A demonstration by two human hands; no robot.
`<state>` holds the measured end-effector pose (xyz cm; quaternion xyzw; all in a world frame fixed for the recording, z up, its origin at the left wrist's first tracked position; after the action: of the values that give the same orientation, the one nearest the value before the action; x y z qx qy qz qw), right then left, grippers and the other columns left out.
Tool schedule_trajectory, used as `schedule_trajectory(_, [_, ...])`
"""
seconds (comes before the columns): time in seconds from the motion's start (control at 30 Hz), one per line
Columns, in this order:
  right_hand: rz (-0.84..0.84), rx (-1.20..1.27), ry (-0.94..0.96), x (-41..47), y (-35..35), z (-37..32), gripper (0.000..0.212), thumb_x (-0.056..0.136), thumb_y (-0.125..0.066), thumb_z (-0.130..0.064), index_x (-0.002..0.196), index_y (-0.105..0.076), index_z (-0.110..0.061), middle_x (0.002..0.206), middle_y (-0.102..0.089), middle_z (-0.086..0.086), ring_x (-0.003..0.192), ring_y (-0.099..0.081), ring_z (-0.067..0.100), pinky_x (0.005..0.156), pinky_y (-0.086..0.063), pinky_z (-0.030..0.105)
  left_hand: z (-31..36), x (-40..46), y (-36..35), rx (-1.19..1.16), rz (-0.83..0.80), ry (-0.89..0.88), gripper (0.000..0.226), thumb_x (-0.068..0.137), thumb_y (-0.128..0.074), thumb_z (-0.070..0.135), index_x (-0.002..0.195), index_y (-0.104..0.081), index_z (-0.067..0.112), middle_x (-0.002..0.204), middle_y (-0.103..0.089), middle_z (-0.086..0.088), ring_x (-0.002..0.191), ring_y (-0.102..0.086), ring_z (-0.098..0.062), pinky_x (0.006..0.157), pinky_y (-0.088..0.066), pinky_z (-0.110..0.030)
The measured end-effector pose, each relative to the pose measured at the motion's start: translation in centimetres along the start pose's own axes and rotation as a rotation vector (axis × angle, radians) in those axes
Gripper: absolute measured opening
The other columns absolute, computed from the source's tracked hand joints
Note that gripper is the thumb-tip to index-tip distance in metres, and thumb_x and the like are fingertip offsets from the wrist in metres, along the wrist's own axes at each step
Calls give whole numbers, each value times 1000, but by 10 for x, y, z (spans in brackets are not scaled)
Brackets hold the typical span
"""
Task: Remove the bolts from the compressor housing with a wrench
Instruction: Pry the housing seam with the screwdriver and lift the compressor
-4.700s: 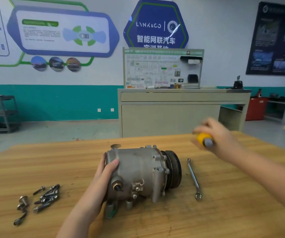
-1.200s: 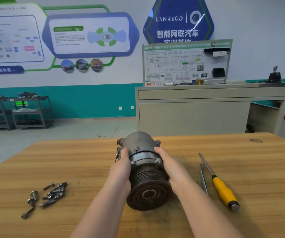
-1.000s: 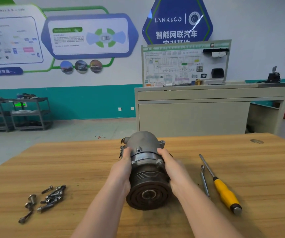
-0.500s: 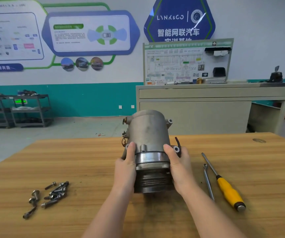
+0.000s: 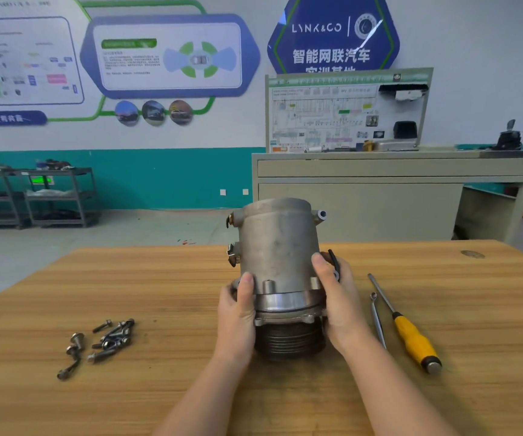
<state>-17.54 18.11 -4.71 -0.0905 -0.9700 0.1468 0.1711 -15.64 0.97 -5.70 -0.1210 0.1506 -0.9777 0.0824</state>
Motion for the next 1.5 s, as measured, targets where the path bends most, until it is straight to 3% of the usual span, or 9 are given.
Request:
schedule_trajectory(0.13, [-23,21,-23,4,6,-9,74,45,-74,-78,101,-71,-30,101,-74,-9,93,-70,11,69,-57,27,-2,0,-5,32,10,-48,58,77,-66,60,102,-55,8,102,-66,-11,97,-63,-24,91,-49,-39])
schedule_trajectory(0.23, [-23,-8,-49,9,17,-15,88,45,-73,-81,111,-68,-23,110,-72,-3,105,-66,19,86,-55,41,-1,-1,-10,97,-67,-90,54,74,-68,61,98,-55,15,96,-65,-5,91,-61,-16,82,-50,-28])
schedule_trajectory(0.33, [-69,-50,24,14,28,-27,96,39,-76,-80,114,-62,-20,109,-72,-6,103,-67,13,75,-56,27,-1,-2,-14,151,-168,-119,57,66,-64,58,102,-55,14,98,-67,-4,89,-63,-10,80,-51,-26])
schedule_trajectory(0.5, [-232,-130,55,11,24,-35,101,30,-78,-80,112,-56,-24,99,-72,-19,91,-68,1,63,-54,17,0,-1,-17,154,-229,-124,41,79,-70,48,102,-54,17,100,-66,-4,83,-64,1,72,-50,-15])
schedule_trajectory(0.63, [-229,-115,61,10,17,-38,85,40,-84,-64,111,-57,-25,99,-73,-16,91,-69,3,65,-54,16,0,3,-16,140,-219,-134,37,75,-55,44,101,-54,18,97,-67,0,83,-64,0,71,-49,-13])
schedule_trajectory(0.8, [-178,-61,61,11,22,-34,68,51,-78,-50,110,-60,-22,99,-74,-8,89,-70,8,63,-54,18,1,2,-18,145,-244,-148,46,71,-64,52,102,-54,20,97,-68,2,85,-66,1,71,-50,-14])
schedule_trajectory(1.0, [-191,-99,66,11,25,-39,65,52,-76,-53,108,-62,-23,100,-74,-10,89,-70,6,61,-53,17,8,1,-20,162,-250,-176,59,60,-60,64,103,-53,24,89,-69,15,84,-64,8,69,-47,-9])
schedule_trajectory(1.27, [-236,-134,161,4,26,-66,68,51,-75,-50,111,-61,-20,102,-73,-7,92,-69,8,65,-53,18,24,-8,-27,171,-334,-234,57,64,-62,61,110,-48,32,99,-68,28,95,-62,10,74,-46,-5])
schedule_trajectory(1.5, [-244,-137,287,-10,16,-94,89,36,-83,-71,109,-62,-25,106,-72,-5,99,-68,13,68,-54,22,39,-15,-28,158,-355,-309,58,67,-61,58,117,-44,33,102,-65,28,96,-63,7,73,-48,-7])
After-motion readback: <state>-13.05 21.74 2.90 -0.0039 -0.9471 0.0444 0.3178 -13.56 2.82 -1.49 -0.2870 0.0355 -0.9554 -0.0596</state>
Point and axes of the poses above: each hand's wrist, its own x-axis towards the middle knuckle, its own y-axis out of the back of the hand, z = x × y, the point moved 7 cm from there along x, towards the middle knuckle
